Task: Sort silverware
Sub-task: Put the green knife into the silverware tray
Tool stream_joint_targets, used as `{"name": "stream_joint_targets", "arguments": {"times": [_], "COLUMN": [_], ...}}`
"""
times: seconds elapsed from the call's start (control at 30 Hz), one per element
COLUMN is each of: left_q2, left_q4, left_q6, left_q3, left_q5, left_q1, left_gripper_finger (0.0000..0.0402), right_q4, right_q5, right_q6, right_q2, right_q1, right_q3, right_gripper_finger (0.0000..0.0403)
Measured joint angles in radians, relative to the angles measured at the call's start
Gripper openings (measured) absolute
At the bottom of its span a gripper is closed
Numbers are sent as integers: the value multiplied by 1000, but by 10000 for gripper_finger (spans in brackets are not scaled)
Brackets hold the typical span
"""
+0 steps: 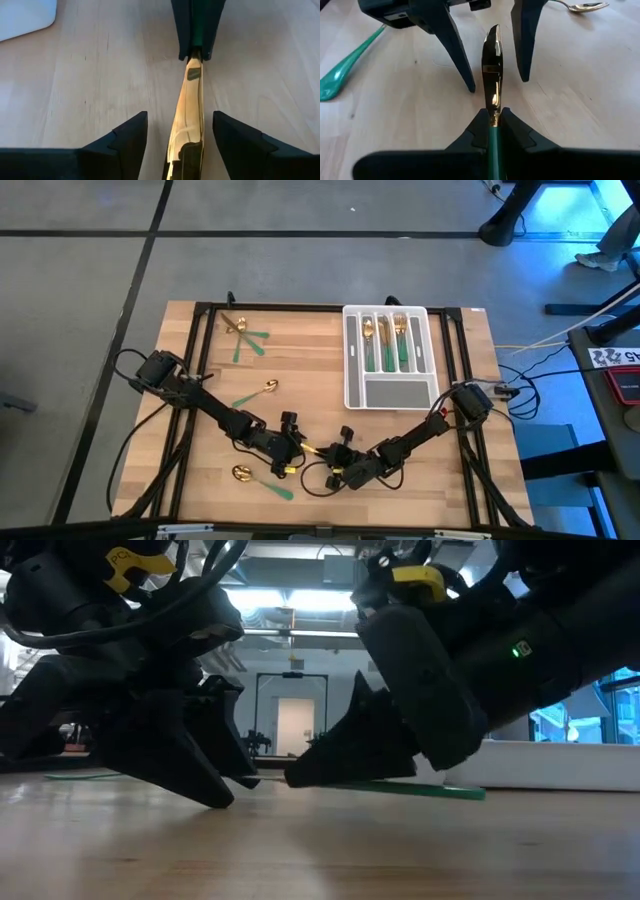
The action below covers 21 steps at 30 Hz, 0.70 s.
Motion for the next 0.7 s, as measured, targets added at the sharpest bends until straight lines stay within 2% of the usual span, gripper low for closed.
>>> {"name": "stream_joint_targets", "arguments": {"times": [0.23,0.53,0.7], "left_q2": [0,3,3], "left_q4": [2,23,45], "left_q6": [3,24,57], "left_q3": [0,-1,-2], "left_q5": [6,17,2], "left_q1": [0,-3,-14], "left_gripper_finger": [184,60,58], "right_q4": [-3,-9,-7], "right_q5": [6,-11,-11], "right_q6": [-6,-10,-9], "right_q2": [-20,-20,-20], "right_q1": [0,0,-1], "right_q3": [0,0,0], "right_gripper_finger": [23,23,30]}}
